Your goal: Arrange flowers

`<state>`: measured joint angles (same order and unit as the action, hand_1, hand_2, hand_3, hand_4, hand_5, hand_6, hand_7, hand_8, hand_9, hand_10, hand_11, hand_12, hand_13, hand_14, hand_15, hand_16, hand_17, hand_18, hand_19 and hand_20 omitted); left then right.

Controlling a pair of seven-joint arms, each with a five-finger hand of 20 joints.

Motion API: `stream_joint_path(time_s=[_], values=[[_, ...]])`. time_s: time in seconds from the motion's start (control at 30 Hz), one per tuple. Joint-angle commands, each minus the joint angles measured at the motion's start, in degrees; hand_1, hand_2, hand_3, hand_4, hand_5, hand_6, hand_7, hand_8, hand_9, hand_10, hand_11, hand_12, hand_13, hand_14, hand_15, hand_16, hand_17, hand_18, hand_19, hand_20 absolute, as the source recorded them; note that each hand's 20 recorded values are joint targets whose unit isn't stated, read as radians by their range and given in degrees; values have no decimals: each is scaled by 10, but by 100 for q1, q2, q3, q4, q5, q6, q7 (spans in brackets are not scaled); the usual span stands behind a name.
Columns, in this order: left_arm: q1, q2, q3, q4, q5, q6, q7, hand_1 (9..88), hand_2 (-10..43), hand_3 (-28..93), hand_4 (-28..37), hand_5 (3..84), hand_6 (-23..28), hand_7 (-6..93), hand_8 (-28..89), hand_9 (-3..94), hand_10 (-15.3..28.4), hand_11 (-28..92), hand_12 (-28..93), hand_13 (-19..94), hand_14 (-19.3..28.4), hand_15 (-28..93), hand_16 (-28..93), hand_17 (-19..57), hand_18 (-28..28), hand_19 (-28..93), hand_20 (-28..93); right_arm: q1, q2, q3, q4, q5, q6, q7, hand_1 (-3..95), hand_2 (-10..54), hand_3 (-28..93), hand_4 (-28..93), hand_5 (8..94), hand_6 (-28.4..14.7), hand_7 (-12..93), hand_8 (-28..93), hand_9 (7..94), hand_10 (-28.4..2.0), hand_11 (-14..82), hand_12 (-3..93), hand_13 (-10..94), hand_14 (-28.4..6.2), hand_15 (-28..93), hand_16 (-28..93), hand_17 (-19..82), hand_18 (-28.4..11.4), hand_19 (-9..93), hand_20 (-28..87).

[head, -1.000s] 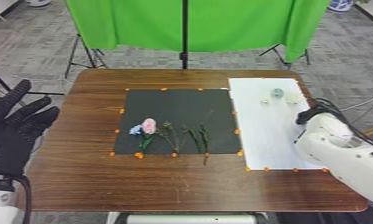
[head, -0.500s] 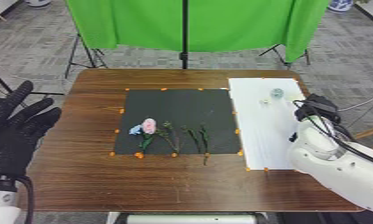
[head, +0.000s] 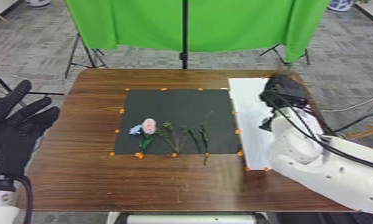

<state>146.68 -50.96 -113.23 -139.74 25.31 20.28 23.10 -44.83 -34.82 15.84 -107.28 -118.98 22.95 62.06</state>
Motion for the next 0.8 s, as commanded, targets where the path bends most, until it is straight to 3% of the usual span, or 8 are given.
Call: stream_joint_path(time_s=[0.03,0.2,0.33,0.8], values=[[-19,-10,-1,21,-3,-23,-101,181,88,765,-283,288,58,171,-113,315,204,313,111,240,282,609,-122,-70,258,579,269,662,-1464,-433,-98,192,-134,-376,567,-95,719,-283,847,0,187,46,937,-70,187,271,933,-36,377,216,544,-137,931,-211],[-9,-25,-54,11,-4,8,-153,182,89,764,-283,284,57,169,-112,307,199,318,107,235,275,610,-125,-68,254,578,268,963,-2104,-916,269,403,-278,-550,564,-95,721,-283,849,2,187,47,937,-67,198,268,936,-34,382,219,544,-137,932,-199],[-129,13,-5,52,9,-23,-201,181,88,767,-283,284,57,168,-112,301,196,320,103,228,268,610,-128,-67,251,577,267,1105,-2463,-1240,521,577,-345,-594,562,-95,720,-283,848,4,188,47,937,-66,202,267,936,-32,383,221,542,-137,932,-190],[-314,132,-4,129,27,-134,-255,183,84,771,-283,284,59,168,-109,284,195,335,88,210,264,616,-138,-68,242,573,262,1407,-3055,-1950,874,826,-416,-661,552,-95,722,-283,846,8,190,44,937,-65,204,266,934,-31,384,228,530,-137,932,-171]])
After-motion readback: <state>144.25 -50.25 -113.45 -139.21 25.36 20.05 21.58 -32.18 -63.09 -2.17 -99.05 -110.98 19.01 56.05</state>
